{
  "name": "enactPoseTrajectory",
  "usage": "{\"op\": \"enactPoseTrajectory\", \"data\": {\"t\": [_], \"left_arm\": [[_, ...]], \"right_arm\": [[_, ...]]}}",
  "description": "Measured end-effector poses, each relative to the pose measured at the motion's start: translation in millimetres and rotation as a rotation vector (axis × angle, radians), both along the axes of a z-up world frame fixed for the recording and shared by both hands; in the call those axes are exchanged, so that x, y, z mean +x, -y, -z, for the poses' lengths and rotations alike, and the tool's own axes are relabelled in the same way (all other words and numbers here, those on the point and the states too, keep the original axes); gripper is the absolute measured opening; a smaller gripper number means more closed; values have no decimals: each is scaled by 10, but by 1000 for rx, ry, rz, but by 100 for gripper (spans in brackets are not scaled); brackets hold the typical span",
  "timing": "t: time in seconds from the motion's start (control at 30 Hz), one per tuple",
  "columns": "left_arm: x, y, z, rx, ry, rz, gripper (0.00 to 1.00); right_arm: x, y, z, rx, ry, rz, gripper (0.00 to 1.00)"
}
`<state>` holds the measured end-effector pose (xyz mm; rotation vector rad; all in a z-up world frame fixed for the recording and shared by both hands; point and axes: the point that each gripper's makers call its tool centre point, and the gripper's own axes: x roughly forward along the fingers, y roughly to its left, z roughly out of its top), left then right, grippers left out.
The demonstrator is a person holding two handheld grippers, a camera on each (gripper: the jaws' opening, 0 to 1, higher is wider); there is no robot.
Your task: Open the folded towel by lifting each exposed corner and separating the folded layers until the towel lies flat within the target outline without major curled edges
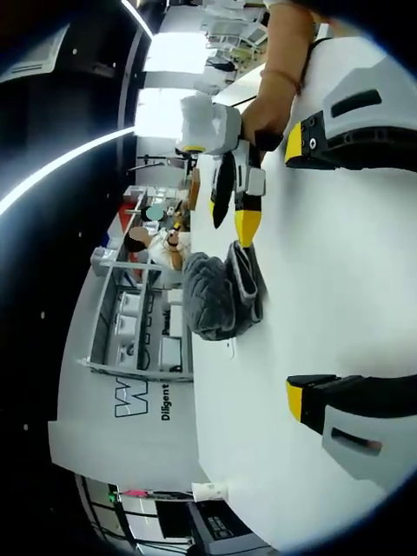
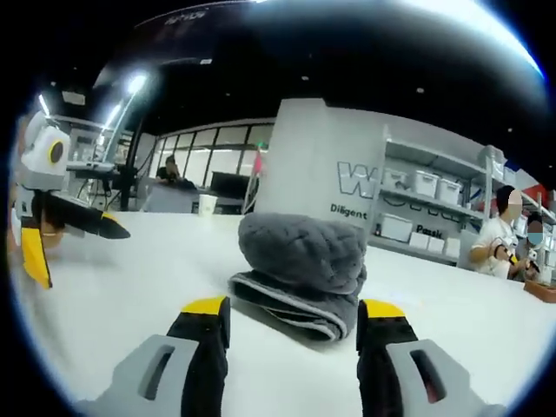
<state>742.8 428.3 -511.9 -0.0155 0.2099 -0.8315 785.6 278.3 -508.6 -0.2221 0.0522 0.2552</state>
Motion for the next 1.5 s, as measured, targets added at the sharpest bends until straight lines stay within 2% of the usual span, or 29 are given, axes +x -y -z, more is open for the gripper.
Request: {"op": "enactPoseTrajectory", "data": {"t": [0.17,0.27,0.37,0.4,0.53,0.63,0.77,0.87,0.93,0.97,1.03,1.2,1.3,1.5], "left_arm": [[8,1,1,-3,-3,1,97],[-39,14,17,-2,-5,1,97],[-102,21,22,-6,-9,0,97],[-108,19,19,-7,-8,-1,97],[-151,1,4,-22,-10,-5,97],[-147,-7,0,-29,-13,-7,96],[-175,-18,-25,-40,-11,-8,96],[-153,-31,-54,-68,-15,-8,96],[-167,-14,-47,-89,-31,7,96],[-163,-14,-44,-93,-34,4,96],[-129,-38,-62,-96,-35,1,96],[-127,-50,-103,-98,-21,3,96],[-117,-55,-109,-94,-16,0,96],[-111,-67,-119,-105,-17,-3,96]], "right_arm": [[26,-3,64,-27,-18,-7,47],[43,-15,60,-19,-17,-15,39],[70,-85,98,-107,-15,-35,34],[70,-97,100,-115,-14,-38,34],[153,-197,138,-233,-11,-71,36],[179,-271,172,-260,-14,-83,31],[220,-333,250,-369,-23,-83,28],[331,-346,262,-364,-33,-85,29],[301,-352,274,-381,-33,-81,29],[400,-327,282,-410,-33,-79,28],[470,-295,297,-420,-40,-68,26],[565,-229,298,-431,-52,-50,19],[621,-246,307,-410,-59,-55,16],[588,-297,292,-391,-48,-77,0]]}}
